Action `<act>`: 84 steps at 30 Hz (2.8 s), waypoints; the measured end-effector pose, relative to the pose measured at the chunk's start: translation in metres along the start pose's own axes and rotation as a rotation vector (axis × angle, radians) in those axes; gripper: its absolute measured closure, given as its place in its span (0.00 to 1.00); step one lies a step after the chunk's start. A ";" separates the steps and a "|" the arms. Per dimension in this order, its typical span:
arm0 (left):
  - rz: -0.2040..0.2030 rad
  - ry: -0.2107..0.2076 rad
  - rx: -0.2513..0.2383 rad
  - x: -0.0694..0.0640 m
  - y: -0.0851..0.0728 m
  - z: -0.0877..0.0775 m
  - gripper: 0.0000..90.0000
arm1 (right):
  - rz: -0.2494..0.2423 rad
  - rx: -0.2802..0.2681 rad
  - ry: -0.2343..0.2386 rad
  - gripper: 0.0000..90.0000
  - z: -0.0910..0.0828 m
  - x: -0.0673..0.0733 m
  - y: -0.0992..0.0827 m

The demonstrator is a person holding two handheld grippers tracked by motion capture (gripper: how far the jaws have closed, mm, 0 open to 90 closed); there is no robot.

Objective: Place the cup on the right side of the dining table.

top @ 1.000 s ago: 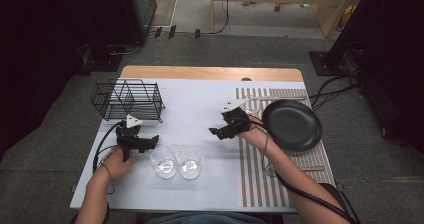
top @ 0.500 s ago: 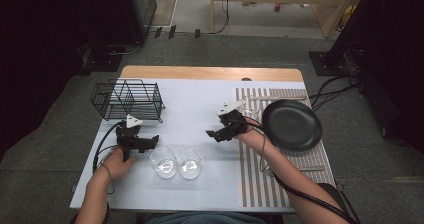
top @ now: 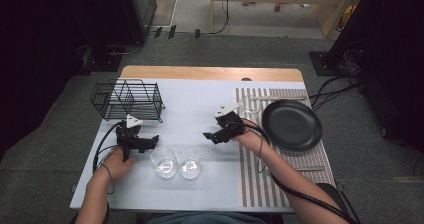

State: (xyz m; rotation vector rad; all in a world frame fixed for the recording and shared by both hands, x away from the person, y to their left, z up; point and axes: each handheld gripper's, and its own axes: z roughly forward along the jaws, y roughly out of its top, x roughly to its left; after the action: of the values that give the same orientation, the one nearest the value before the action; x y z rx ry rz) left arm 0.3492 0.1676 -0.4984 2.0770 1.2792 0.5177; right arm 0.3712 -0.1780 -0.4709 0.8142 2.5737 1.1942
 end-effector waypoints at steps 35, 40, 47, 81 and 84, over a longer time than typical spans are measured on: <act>0.001 0.000 0.000 0.000 0.000 0.000 0.00 | -0.026 0.005 0.047 0.21 0.015 0.017 -0.003; 0.000 0.000 0.000 0.000 0.000 0.000 0.00 | -0.034 0.015 0.049 0.21 0.018 0.018 -0.004; 0.000 0.000 0.000 0.000 0.000 0.000 0.00 | -0.044 0.035 0.068 0.21 0.023 0.021 -0.008; 0.000 0.000 -0.001 0.000 0.000 0.000 0.00 | -0.112 0.037 0.062 0.16 0.033 0.026 -0.014; 0.000 0.000 -0.001 0.000 0.000 0.000 0.00 | -0.113 0.039 0.075 0.16 0.032 0.024 -0.014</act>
State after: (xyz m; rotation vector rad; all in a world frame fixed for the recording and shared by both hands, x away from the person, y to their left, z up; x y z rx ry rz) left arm 0.3492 0.1677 -0.4985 2.0766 1.2787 0.5179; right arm 0.3581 -0.1509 -0.5013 0.6338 2.6708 1.1665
